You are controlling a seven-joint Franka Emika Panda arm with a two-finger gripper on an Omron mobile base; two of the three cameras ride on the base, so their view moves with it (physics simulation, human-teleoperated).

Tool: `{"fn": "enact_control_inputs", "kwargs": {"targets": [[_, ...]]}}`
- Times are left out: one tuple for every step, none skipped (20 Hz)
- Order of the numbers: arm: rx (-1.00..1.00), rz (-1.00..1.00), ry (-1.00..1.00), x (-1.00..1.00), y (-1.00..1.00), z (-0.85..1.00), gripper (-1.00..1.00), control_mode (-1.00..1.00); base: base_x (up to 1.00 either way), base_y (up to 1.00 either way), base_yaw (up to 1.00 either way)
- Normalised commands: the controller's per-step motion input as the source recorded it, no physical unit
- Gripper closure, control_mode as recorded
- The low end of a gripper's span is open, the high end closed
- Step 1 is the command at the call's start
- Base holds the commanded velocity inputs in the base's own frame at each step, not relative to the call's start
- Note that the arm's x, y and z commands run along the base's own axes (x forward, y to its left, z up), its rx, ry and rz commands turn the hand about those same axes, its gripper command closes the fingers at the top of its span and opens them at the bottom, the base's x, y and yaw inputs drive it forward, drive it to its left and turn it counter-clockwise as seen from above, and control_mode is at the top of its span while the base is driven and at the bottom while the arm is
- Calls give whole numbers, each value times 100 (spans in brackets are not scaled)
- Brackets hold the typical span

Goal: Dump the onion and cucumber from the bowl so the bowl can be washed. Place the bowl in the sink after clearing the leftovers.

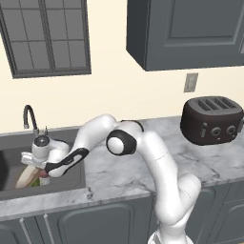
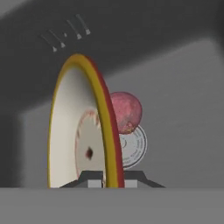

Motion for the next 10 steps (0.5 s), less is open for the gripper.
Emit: {"fn": "enact_control_inputs", "kwargs": {"targets": [[0, 0, 0, 27, 35, 0, 100, -100, 0, 0, 0], [0, 0, 0, 29, 41, 0, 100, -100, 0, 0, 0], [0, 0, 0, 29, 43, -8, 100, -100, 0, 0, 0], [0, 0, 0, 31, 41, -19, 100, -100, 0, 0, 0], [0, 0, 0, 39, 43, -28, 100, -100, 0, 0, 0], [0, 0, 0, 40, 45, -26, 100, -100, 0, 0, 0], [0, 0, 0, 34, 42, -24, 100, -100, 0, 0, 0], [0, 0, 0, 29, 36, -18, 100, -100, 0, 0, 0], [0, 0, 0, 25, 24, -7, 100, -100, 0, 0, 0], [0, 0, 6, 11, 16, 0, 100, -100, 0, 0, 0]]}}
